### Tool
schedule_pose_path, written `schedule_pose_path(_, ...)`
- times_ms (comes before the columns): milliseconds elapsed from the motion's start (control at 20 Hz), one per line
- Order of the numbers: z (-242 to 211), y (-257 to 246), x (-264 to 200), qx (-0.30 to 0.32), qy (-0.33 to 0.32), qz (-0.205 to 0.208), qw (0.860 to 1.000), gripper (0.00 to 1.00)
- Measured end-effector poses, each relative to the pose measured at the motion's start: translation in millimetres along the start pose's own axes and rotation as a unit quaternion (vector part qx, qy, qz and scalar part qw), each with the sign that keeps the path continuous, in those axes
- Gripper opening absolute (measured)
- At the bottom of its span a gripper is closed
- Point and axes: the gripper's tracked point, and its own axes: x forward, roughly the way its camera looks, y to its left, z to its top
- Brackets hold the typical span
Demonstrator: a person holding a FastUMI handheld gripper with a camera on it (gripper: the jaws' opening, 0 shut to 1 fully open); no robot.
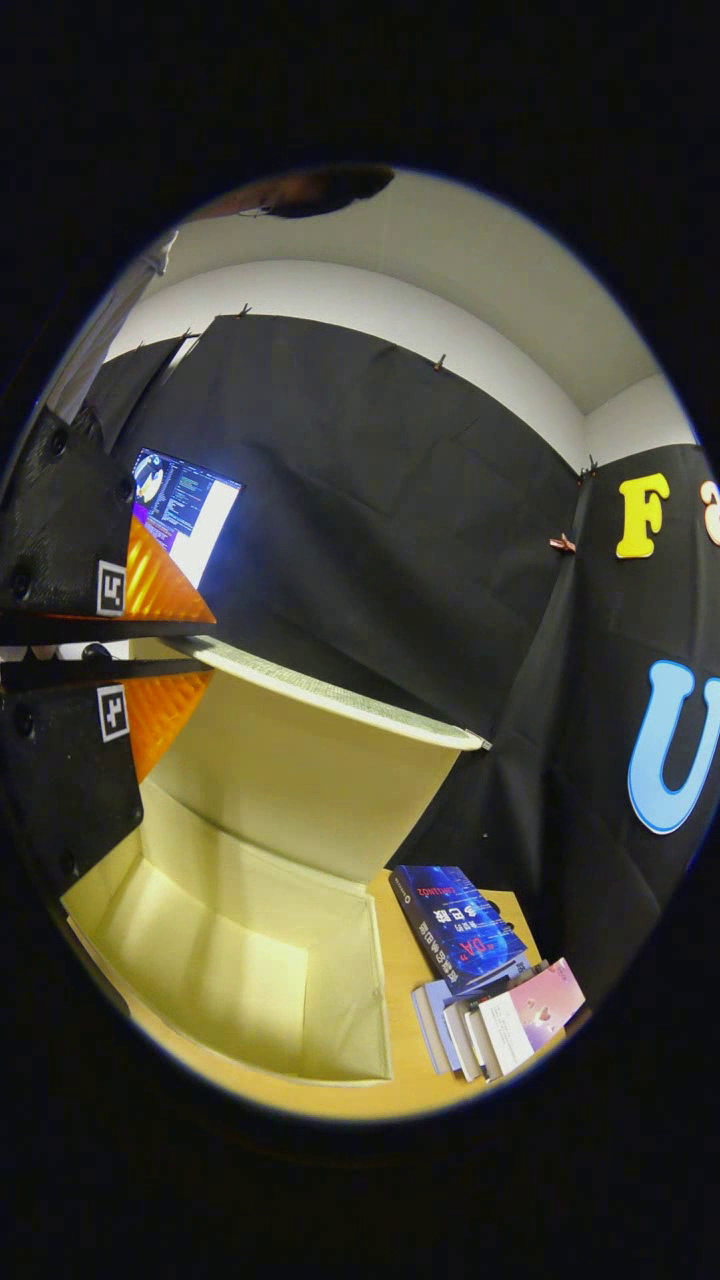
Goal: Open the storage box then place both shoes into the box .Put the left shoe in first, then the right shoe, with the right side of both shoes facing outward in a uniform manner.
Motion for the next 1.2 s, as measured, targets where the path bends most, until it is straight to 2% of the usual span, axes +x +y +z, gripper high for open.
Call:
schedule_pose_path(100,-1,-9,20,-0.001,0.002,-0.027,1.000,0.11)
schedule_pose_path(150,-3,-11,25,-0.005,0.009,-0.033,0.999,0.17)
schedule_pose_path(300,-4,-14,45,-0.012,0.014,-0.048,0.999,0.18)
schedule_pose_path(400,-9,-24,49,-0.013,0.021,-0.062,0.998,0.34)
schedule_pose_path(500,-16,-28,53,-0.010,0.035,-0.070,0.997,0.34)
schedule_pose_path(700,-24,-40,56,-0.018,0.054,-0.091,0.994,0.61)
schedule_pose_path(750,-23,-41,54,-0.021,0.052,-0.092,0.994,0.77)
schedule_pose_path(800,-20,-44,52,-0.024,0.051,-0.097,0.994,0.82)
schedule_pose_path(850,-18,-48,47,-0.031,0.049,-0.106,0.993,0.92)
schedule_pose_path(900,-15,-55,42,-0.040,0.048,-0.119,0.991,0.96)
schedule_pose_path(1200,-4,-86,-19,-0.100,0.032,-0.199,0.974,0.96)
